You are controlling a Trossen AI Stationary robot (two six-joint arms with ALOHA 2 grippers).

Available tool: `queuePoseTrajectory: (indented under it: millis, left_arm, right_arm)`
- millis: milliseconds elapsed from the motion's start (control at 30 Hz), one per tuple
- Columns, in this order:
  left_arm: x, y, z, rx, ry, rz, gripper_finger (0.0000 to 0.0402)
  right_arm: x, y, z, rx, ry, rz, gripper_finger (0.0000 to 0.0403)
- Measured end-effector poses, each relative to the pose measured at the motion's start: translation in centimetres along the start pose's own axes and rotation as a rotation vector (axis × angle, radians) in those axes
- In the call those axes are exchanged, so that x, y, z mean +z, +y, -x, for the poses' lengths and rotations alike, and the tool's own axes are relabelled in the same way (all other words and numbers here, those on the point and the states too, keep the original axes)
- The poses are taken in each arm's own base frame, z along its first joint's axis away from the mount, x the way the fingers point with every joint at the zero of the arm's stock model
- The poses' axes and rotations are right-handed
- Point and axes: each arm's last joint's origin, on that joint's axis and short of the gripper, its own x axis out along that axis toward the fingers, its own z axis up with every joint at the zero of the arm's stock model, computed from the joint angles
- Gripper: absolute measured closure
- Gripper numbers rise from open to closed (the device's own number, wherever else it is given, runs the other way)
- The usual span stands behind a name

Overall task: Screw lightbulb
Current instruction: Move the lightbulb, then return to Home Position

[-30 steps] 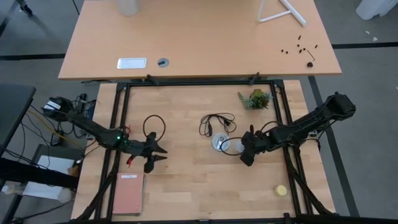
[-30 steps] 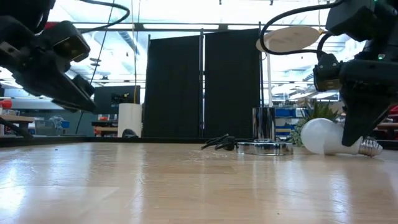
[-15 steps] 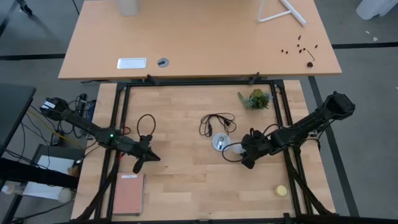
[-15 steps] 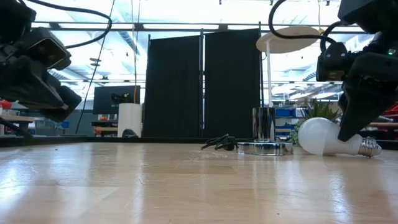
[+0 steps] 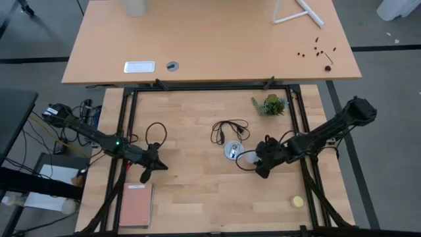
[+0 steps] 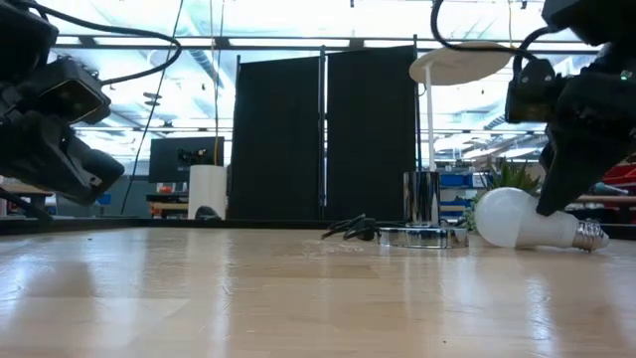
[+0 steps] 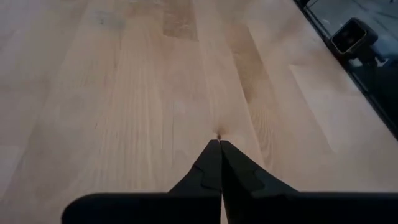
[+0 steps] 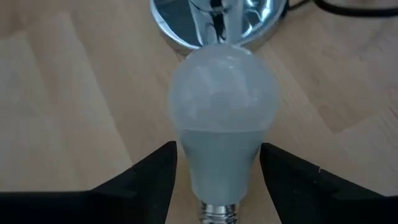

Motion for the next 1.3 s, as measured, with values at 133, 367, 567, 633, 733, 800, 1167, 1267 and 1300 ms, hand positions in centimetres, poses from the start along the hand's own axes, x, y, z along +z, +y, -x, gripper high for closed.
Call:
queuePoseTrajectory:
  millis: [133, 367, 567, 633, 733, 800, 1167, 1267, 1300]
  left_arm:
    - [0.0, 0.0, 0.0, 0.001, -0.003, 0.038, 0.0397]
    - [0.0, 0.0, 0.0, 0.006, 0.003, 0.077, 0.0395]
    - [0.0, 0.0, 0.0, -0.001, 0.000, 0.154, 0.0395]
    - [0.0, 0.0, 0.0, -0.002, 0.001, 0.160, 0.0395]
    - [0.1, 0.0, 0.0, -0.006, -0.006, 0.156, 0.0394]
    - [0.1, 0.0, 0.0, -0.009, -0.010, 0.156, 0.0394]
    - [2.8, -1.3, 0.5, -0.163, -0.280, 0.047, 0.0394]
    - [3.6, -1.7, 0.9, -0.235, -0.362, -0.010, 0.0394]
    - [3.7, -1.8, 0.9, -0.249, -0.378, -0.030, 0.0394]
  right_arm:
    - [0.1, 0.1, 1.0, 0.030, -0.045, 0.007, 0.0162]
    - [0.2, 0.2, 3.0, 0.064, -0.160, 0.082, 0.0164]
    - [-0.4, 1.1, 3.6, 0.087, -0.229, 0.180, 0.0165]
    - [-0.7, 1.6, 3.6, 0.098, -0.235, 0.200, 0.0165]
    - [-1.3, 2.0, 3.4, 0.092, -0.239, 0.231, 0.0165]
    - [-1.5, 2.1, 3.4, 0.077, -0.253, 0.230, 0.0165]
    - [-2.1, 2.7, 2.0, 0.295, -0.578, 0.361, 0.0176]
    - [-2.5, 1.6, 1.5, 0.345, -0.650, 0.350, 0.0186]
    - [-2.5, 1.4, 1.5, 0.361, -0.669, 0.345, 0.0190]
